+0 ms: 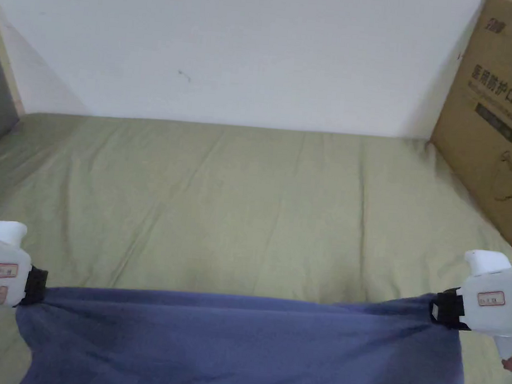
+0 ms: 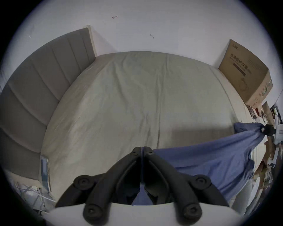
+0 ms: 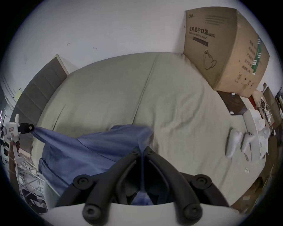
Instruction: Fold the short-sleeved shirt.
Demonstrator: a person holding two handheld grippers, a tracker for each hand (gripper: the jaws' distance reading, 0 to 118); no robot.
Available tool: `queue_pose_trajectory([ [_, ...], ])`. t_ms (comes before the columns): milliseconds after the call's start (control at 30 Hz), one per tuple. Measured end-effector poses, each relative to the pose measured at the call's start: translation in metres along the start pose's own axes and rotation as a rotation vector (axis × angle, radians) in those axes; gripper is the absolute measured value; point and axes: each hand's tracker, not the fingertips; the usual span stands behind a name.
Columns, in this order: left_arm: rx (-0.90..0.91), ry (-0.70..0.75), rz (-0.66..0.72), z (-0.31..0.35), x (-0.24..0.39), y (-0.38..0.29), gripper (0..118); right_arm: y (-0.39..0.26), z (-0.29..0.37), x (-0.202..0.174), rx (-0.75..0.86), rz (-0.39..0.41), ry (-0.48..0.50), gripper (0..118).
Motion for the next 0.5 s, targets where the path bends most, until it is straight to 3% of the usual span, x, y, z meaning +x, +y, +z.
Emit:
queue_pose_trajectory([
  [267, -0.020, 0.009, -0.020, 0.057, -0.014, -0.117, 1, -0.127, 0.055, -0.004, -0.032, -0.024, 0.011, 1],
  [500, -0.106, -0.025, 0.019, 0.053, -0.023, -0.188, 1, -0.205, 0.056, 0.001, -0.123, -0.101, 0.004, 1],
])
